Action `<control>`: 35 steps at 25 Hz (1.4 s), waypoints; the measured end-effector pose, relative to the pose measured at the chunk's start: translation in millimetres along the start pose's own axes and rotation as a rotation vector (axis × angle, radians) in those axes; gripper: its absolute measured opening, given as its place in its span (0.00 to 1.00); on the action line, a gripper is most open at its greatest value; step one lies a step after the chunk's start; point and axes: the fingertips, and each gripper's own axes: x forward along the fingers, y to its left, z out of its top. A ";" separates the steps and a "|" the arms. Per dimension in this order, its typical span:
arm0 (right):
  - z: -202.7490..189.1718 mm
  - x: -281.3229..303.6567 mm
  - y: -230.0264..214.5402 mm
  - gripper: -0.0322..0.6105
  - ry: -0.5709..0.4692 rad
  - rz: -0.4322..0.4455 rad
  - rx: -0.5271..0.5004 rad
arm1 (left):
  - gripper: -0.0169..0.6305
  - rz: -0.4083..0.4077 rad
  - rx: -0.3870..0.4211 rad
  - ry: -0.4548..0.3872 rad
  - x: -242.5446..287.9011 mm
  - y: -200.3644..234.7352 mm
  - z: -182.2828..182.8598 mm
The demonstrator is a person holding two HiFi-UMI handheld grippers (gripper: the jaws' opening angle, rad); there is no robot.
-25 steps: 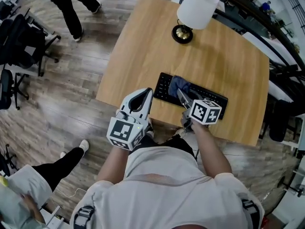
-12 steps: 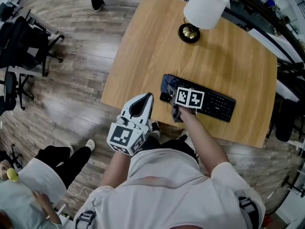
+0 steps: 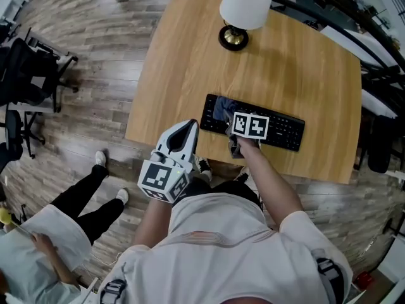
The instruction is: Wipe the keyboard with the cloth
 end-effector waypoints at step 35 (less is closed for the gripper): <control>-29.2 -190.9 -286.2 0.26 -0.158 -0.190 0.256 | 0.05 -0.230 0.107 0.110 115.2 -230.2 -43.1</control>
